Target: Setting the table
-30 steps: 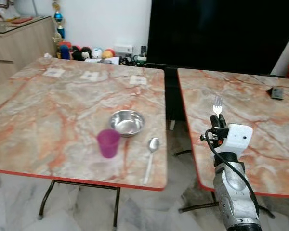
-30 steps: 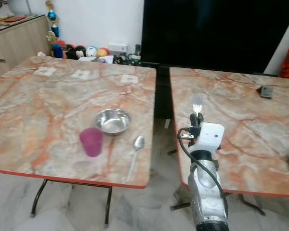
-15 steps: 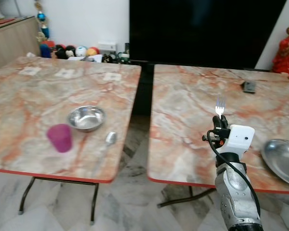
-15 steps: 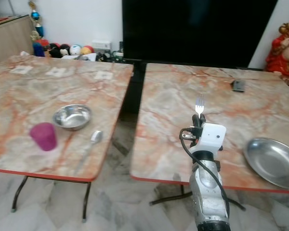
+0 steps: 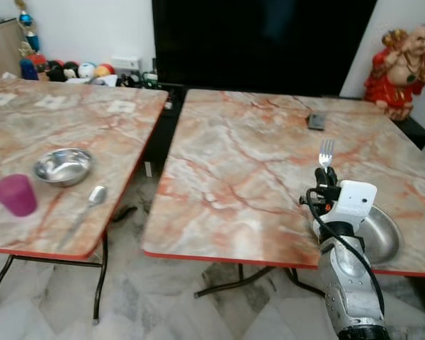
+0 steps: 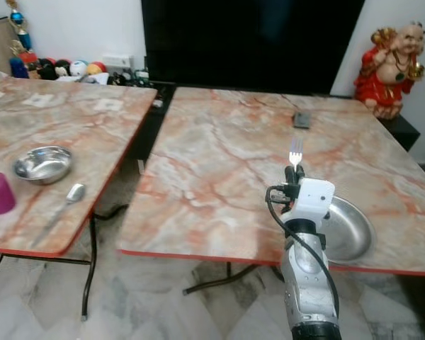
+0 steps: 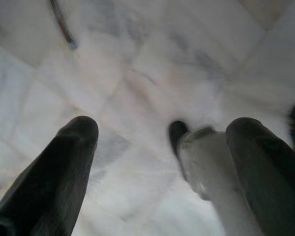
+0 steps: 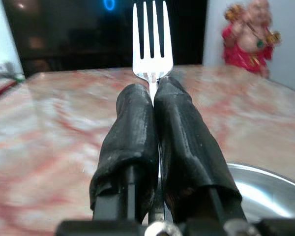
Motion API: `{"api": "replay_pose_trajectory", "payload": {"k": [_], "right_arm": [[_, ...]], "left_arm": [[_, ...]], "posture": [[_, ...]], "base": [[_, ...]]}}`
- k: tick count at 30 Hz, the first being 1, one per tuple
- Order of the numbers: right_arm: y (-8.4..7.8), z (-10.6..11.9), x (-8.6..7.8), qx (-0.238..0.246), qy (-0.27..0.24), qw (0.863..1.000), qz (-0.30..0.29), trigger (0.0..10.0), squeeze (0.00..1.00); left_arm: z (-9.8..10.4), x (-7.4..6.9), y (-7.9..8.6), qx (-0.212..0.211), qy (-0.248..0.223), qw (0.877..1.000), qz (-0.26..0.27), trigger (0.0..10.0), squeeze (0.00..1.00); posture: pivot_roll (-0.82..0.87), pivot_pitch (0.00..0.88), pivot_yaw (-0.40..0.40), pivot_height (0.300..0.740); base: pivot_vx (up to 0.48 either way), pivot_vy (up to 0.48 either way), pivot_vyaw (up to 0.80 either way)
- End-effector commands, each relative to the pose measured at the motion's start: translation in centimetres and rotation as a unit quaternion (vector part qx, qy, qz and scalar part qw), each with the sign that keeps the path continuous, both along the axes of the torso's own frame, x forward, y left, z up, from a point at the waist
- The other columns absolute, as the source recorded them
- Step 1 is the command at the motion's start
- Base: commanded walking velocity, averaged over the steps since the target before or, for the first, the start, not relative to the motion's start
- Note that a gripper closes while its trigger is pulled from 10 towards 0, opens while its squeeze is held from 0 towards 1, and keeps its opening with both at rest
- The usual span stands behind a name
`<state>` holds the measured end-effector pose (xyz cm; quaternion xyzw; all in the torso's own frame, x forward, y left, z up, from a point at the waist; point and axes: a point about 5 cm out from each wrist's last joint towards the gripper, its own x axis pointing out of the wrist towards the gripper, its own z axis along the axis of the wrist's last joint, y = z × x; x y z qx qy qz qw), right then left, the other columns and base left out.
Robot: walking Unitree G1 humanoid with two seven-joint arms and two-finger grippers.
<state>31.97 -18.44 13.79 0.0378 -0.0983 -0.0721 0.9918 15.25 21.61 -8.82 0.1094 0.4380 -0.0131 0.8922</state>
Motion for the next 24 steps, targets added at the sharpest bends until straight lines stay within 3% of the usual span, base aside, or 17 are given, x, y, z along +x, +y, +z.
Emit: {"api": "replay_pose_trajectory", "payload": {"k": [1,12,24], "right_arm": [[-0.2,0.9,0.3,0.003,-0.013,1.000,-0.006,10.0,0.00],[-0.3,0.9,0.3,0.002,-0.012,1.000,-0.008,10.0,0.00],[0.2,0.8,0.5,0.007,-0.005,1.000,-0.003,10.0,0.00]], "left_arm": [[-0.2,-0.3,0.0,-0.001,0.007,1.000,0.003,10.0,0.00],[-0.3,-1.1,0.4,-0.001,0.015,1.000,0.011,10.0,0.00],[-0.6,-1.7,0.7,-0.009,0.026,0.999,0.038,10.0,0.00]], "posture": [[-0.01,0.061,-0.032,0.740],[-0.01,0.080,-0.035,0.740],[0.00,0.092,-0.037,0.740]], "base": [[0.000,-0.431,0.00],[0.000,-0.428,0.00],[0.000,0.040,0.00]]}}
